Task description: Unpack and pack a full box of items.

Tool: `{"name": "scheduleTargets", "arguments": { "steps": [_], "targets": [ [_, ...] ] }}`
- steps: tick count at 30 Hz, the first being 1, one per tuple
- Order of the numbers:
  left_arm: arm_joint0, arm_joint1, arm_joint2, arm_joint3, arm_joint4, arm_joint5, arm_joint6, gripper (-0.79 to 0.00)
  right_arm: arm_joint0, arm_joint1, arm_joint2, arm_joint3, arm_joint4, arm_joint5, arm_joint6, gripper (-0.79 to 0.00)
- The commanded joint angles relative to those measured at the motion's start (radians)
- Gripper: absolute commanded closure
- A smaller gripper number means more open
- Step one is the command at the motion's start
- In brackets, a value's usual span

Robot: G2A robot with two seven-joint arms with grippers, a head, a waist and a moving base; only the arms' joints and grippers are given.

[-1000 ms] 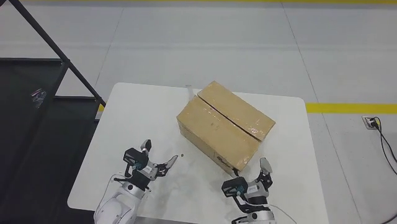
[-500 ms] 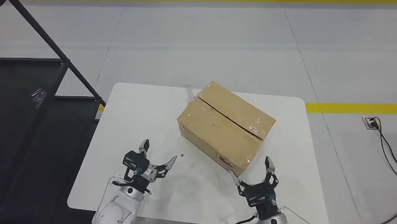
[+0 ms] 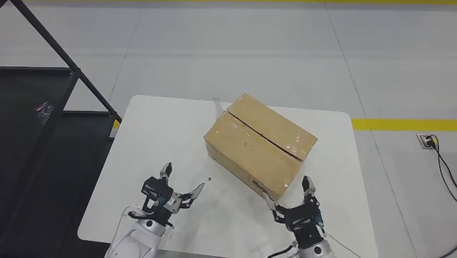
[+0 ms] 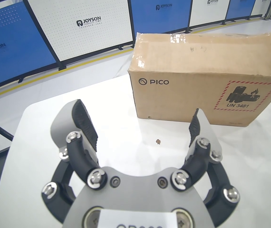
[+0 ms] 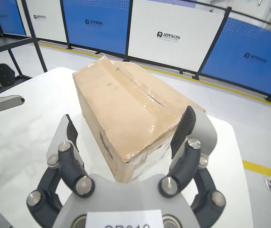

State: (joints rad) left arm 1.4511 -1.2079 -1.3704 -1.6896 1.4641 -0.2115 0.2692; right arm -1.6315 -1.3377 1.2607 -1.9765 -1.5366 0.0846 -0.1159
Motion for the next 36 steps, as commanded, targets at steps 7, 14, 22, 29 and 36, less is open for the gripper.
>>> {"name": "scheduleTargets", "arguments": {
  "steps": [7,14,22,29,36],
  "targets": [
    [-0.051,-0.004,-0.002,0.079,-0.048,-0.021,0.035,-0.785,0.102,0.004,0.158,0.052,0.554,-0.225,0.261,-0.785],
    [-0.055,-0.002,-0.019,0.111,-0.072,-0.043,0.036,-0.785,0.130,0.009,0.211,0.098,0.719,-0.289,0.337,-0.785],
    [-0.054,-0.002,-0.019,0.118,-0.069,-0.041,0.018,-0.785,0.132,0.010,0.210,0.097,0.722,-0.294,0.337,-0.785],
    [-0.050,-0.003,-0.017,0.110,-0.072,-0.040,0.017,-0.785,0.146,0.012,0.262,0.127,0.978,-0.352,0.378,-0.785],
    [-0.042,-0.003,-0.015,0.101,-0.066,-0.032,0.016,-0.785,0.212,0.025,0.307,0.195,1.182,-0.386,0.549,-0.785]
  ]
}}
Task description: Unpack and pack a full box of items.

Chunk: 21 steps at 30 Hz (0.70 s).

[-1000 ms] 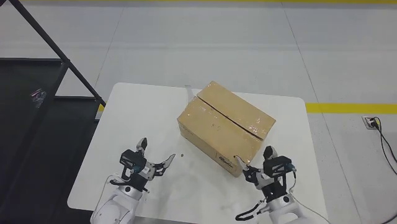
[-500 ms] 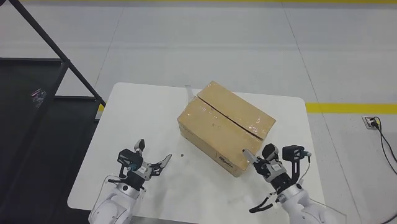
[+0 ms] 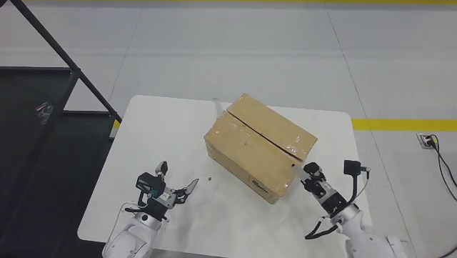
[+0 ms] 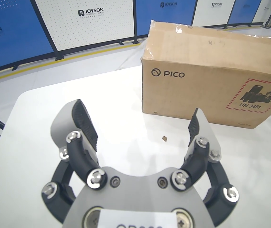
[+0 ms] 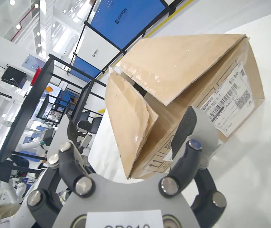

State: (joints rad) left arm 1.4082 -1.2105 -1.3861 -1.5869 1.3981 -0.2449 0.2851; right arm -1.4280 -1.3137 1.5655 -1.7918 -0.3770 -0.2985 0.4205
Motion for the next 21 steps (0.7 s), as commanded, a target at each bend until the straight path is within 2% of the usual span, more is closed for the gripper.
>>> {"name": "scheduleTargets", "arguments": {
  "steps": [1,9,21],
  "targets": [
    [0.002,0.000,0.001,-0.002,0.001,0.003,0.001,-0.785,0.016,0.002,0.003,0.021,0.046,-0.010,0.027,-0.785],
    [0.006,-0.001,0.002,-0.007,0.003,0.011,0.001,-0.785,0.057,0.012,0.010,0.074,0.156,-0.051,0.104,-0.785],
    [-0.006,-0.003,0.009,0.002,0.005,0.012,-0.001,-0.785,0.038,0.026,0.019,0.044,0.230,-0.091,0.156,-0.785]
  ]
}}
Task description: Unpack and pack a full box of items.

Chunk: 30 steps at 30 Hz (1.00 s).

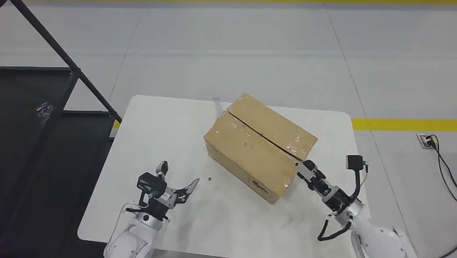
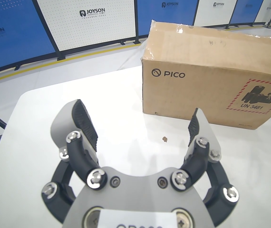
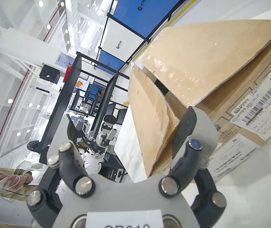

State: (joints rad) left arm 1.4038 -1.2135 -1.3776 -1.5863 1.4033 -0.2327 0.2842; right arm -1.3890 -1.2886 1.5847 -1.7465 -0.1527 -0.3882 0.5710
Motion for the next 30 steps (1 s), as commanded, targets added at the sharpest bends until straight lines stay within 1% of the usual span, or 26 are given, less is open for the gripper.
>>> {"name": "scheduleTargets", "arguments": {
  "steps": [1,11,12,13,14,15,16,17,20,22,25,27,28,30],
  "targets": [
    [-0.004,-0.001,0.002,0.003,0.000,0.000,-0.001,-0.785,0.000,0.002,-0.001,-0.003,0.002,0.006,0.007,-0.785],
    [-0.018,-0.002,0.006,0.019,0.003,-0.005,-0.006,-0.785,0.030,0.008,-0.051,0.009,-0.030,0.041,0.011,-0.785],
    [-0.019,-0.002,0.006,0.020,0.003,-0.006,-0.006,-0.785,0.034,0.008,-0.056,0.014,-0.032,0.044,0.009,-0.773],
    [-0.019,-0.002,0.005,0.022,0.004,-0.005,-0.006,-0.785,0.036,0.009,-0.061,0.018,-0.035,0.044,0.007,-0.723],
    [-0.020,-0.002,0.005,0.024,0.002,-0.005,-0.006,-0.785,0.038,0.009,-0.065,0.022,-0.037,0.043,0.003,-0.603],
    [-0.020,-0.002,0.005,0.025,0.001,-0.005,-0.007,-0.785,0.038,0.009,-0.070,0.025,-0.039,0.044,-0.001,-0.508],
    [-0.021,-0.002,0.004,0.026,0.001,-0.006,-0.006,-0.785,0.037,0.009,-0.075,0.026,-0.044,0.046,-0.006,-0.459],
    [-0.021,-0.002,0.004,0.027,0.001,-0.006,-0.006,-0.785,0.035,0.010,-0.080,0.024,-0.052,0.049,-0.012,-0.388],
    [-0.024,-0.002,0.004,0.030,-0.001,-0.007,-0.010,-0.785,0.028,0.010,-0.100,0.012,-0.079,0.059,-0.035,-0.326],
    [-0.028,-0.002,0.005,0.031,0.000,-0.009,-0.012,-0.785,0.024,0.010,-0.112,0.002,-0.094,0.066,-0.048,-0.243],
    [-0.035,-0.003,0.005,0.033,-0.001,-0.010,-0.016,-0.785,0.023,0.010,-0.127,-0.010,-0.128,0.068,-0.066,-0.219],
    [-0.039,-0.003,0.003,0.035,-0.002,-0.002,-0.017,-0.785,0.021,0.011,-0.135,-0.014,-0.141,0.063,-0.076,-0.172],
    [-0.041,-0.003,0.002,0.036,-0.005,0.002,-0.017,-0.785,0.021,0.011,-0.137,-0.015,-0.147,0.060,-0.080,-0.105],
    [-0.044,-0.004,-0.004,0.039,-0.013,0.015,-0.018,-0.785,0.021,0.012,-0.141,-0.015,-0.151,0.054,-0.085,0.000]
  ]
}}
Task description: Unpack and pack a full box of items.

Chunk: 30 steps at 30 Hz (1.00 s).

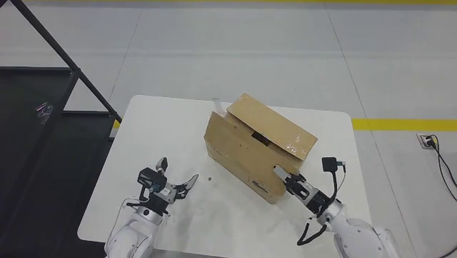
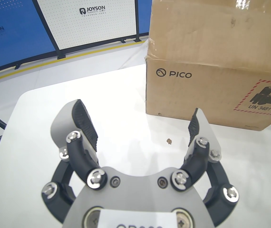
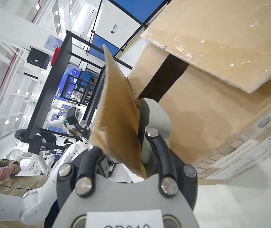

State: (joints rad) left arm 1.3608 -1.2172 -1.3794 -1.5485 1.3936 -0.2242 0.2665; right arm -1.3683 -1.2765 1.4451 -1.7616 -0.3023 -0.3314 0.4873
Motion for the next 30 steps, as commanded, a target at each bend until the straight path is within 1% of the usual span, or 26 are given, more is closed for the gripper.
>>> {"name": "scheduleTargets", "arguments": {
  "steps": [1,7,13,18,19,20,21,25,30],
  "targets": [
    [-0.003,0.000,-0.005,0.002,-0.007,0.009,-0.001,-0.785,0.001,0.001,-0.003,0.001,-0.004,-0.007,-0.002,0.000],
    [-0.015,0.000,-0.034,0.015,-0.025,0.039,-0.016,-0.785,0.006,0.008,-0.008,0.011,-0.017,-0.068,0.017,0.000],
    [-0.034,0.001,-0.060,0.039,-0.046,0.045,-0.029,-0.785,0.005,0.015,-0.008,0.024,-0.042,-0.118,0.026,0.000],
    [-0.065,0.001,-0.072,0.066,-0.046,0.064,-0.050,-0.785,0.001,0.020,-0.004,0.029,-0.069,-0.152,0.018,-0.003],
    [-0.073,0.001,-0.074,0.071,-0.048,0.063,-0.054,-0.785,-0.001,0.022,-0.003,0.027,-0.085,-0.164,0.015,-0.206],
    [-0.081,0.001,-0.076,0.077,-0.047,0.064,-0.059,-0.785,-0.005,0.023,-0.003,0.025,-0.097,-0.176,0.011,-0.369],
    [-0.089,0.001,-0.078,0.082,-0.042,0.066,-0.063,-0.785,-0.011,0.025,-0.001,0.022,-0.109,-0.186,0.003,-0.785],
    [-0.124,0.003,-0.080,0.101,-0.031,0.055,-0.080,-0.785,-0.049,0.030,0.016,-0.013,-0.163,-0.236,-0.049,-0.785],
    [-0.184,0.003,-0.073,0.140,-0.016,0.030,-0.091,-0.785,-0.132,0.037,0.056,-0.081,-0.247,-0.292,-0.143,-0.785]
  ]
}}
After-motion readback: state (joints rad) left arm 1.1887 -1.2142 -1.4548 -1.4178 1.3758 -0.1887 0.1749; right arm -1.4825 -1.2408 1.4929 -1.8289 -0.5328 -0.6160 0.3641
